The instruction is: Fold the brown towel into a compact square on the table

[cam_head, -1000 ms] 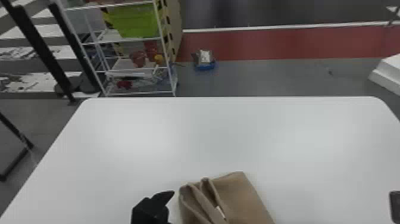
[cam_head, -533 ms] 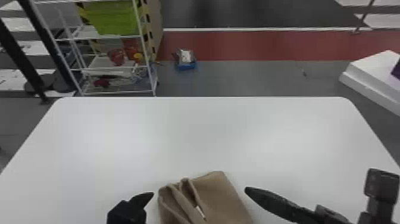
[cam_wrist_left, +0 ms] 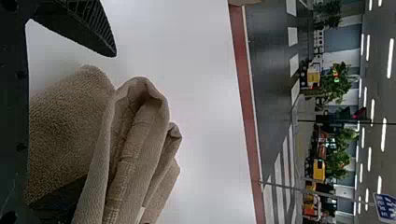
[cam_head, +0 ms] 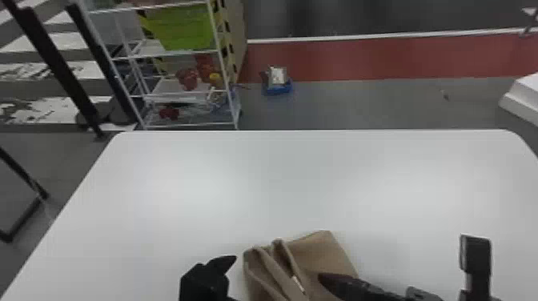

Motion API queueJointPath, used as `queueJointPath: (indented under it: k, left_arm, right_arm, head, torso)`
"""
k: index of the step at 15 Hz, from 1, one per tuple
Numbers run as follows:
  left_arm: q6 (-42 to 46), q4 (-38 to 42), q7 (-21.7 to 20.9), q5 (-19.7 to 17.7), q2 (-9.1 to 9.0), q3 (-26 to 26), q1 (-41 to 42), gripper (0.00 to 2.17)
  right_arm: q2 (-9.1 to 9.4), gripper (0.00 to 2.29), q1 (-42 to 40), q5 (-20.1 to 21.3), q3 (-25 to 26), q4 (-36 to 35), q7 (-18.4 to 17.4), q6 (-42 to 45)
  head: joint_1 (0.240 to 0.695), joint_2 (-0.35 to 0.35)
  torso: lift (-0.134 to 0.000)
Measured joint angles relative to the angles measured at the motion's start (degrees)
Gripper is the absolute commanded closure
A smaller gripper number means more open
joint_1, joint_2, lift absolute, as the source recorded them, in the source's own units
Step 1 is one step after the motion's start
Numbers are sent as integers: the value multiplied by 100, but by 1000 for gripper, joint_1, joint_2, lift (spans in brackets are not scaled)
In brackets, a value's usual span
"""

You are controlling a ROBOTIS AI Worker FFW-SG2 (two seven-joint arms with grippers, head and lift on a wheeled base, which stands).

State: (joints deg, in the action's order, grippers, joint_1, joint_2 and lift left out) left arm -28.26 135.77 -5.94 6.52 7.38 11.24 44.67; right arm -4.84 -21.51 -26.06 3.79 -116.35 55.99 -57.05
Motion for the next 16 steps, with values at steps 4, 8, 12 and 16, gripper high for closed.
queueJointPath:
  k: [4, 8, 12, 16]
  left_arm:
    - [0, 28, -13, -29, 0, -82, -42, 19]
    - [-14, 99, -13, -4, 6, -95, -29, 19]
    - [-27, 278, -13, 22, 18, -208, 67, 19]
    - [-76, 544, -21, 25, 18, -445, 119, 19]
  right_arm:
    - [-58, 2017, 36, 173, -56, 123, 8, -241]
    - [-76, 2020, 138, 293, -74, 267, 0, -409]
    - [-83, 2017, 264, 387, -89, 449, 6, -495]
    - [-129, 2020, 319, 426, -76, 466, 9, -694]
  head:
    - [695, 168]
    - [695, 167]
    - [695, 180]
    - [695, 209]
  torso:
    - [-124]
    - [-124]
    - [-124]
    - [-124]
